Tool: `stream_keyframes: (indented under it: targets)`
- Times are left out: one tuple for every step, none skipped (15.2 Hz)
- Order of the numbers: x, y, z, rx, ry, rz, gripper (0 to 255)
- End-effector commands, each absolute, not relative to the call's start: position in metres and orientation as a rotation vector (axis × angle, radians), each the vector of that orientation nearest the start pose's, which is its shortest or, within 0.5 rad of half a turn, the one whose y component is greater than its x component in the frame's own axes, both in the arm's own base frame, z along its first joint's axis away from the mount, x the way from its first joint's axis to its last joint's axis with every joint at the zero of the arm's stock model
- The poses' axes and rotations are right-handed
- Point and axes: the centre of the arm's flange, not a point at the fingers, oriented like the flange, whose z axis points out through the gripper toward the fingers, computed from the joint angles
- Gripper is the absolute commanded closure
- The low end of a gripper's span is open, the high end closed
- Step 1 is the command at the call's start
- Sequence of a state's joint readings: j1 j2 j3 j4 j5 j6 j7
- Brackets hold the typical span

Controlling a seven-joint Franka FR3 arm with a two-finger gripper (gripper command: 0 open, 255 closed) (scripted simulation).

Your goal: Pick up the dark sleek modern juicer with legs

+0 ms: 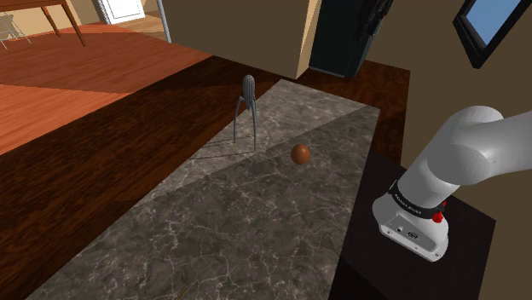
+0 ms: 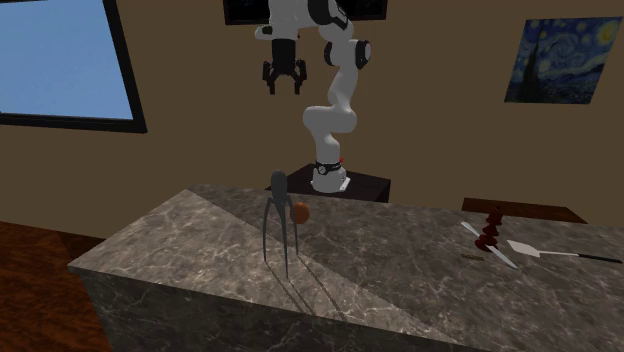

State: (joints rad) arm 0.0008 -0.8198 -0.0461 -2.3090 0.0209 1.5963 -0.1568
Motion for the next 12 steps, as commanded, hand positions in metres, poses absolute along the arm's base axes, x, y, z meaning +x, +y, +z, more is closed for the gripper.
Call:
stream_keyframes:
  targets:
    - [0.3, -0.017, 0.625, -3.086, -0.193, -0.172, 0]
    - [0.305, -0.008, 0.617, -3.091, -0.175, -0.188, 0]
    - [0.31, 0.0, 0.608, -3.096, -0.157, -0.204, 0]
    - [0.315, 0.009, 0.6, -3.1, -0.139, -0.22, 0]
    - [0.321, 0.017, 0.591, -3.105, -0.121, -0.236, 0]
    - [0.326, 0.025, 0.583, -3.109, -0.103, -0.253, 0]
    - [0.332, 0.033, 0.574, -3.113, -0.085, -0.269, 0]
    - [0.338, 0.041, 0.566, -3.116, -0.067, -0.285, 0]
    - [0.344, 0.049, 0.558, -3.12, -0.048, -0.301, 0]
    - [0.35, 0.057, 0.55, -3.123, -0.03, -0.318, 0]
    - [0.357, 0.065, 0.541, -3.126, -0.011, -0.334, 0]
    - [0.364, 0.073, 0.533, -3.129, 0.007, -0.35, 0]
